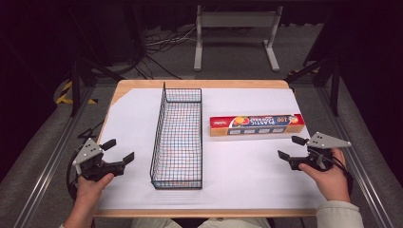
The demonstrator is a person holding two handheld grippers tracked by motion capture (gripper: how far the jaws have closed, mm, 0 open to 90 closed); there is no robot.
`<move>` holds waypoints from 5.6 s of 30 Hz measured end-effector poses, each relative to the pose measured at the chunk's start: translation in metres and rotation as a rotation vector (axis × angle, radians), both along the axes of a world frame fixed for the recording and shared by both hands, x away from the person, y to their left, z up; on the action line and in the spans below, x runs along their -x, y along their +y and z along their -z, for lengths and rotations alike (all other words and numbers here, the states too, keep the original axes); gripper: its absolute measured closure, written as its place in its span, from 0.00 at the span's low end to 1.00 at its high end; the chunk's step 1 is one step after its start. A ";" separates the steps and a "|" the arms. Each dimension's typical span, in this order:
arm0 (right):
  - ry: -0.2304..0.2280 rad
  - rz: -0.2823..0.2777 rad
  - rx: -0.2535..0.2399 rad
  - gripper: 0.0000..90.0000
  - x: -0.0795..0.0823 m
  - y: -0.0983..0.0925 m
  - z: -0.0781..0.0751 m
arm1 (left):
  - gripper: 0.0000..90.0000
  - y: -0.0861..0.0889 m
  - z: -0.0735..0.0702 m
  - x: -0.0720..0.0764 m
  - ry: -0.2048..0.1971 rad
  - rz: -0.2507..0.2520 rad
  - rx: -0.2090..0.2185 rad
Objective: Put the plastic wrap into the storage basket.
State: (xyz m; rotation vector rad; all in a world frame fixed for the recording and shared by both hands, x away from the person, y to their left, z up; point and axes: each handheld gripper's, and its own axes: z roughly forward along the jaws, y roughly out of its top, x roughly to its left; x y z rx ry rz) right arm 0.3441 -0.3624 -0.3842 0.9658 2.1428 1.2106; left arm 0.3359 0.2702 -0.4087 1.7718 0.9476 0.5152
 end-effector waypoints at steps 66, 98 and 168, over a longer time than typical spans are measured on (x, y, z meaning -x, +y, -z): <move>0.127 -0.205 0.363 0.20 -0.139 0.061 -0.071 | 0.15 0.010 0.006 0.011 0.012 -0.026 -0.003; 0.385 -0.415 0.759 0.21 -0.191 0.100 -0.009 | 0.15 0.005 0.009 0.006 0.020 -0.009 -0.019; 0.589 -0.201 0.521 0.45 -0.138 0.102 -0.085 | 0.15 -0.002 0.011 -0.003 0.011 0.024 -0.009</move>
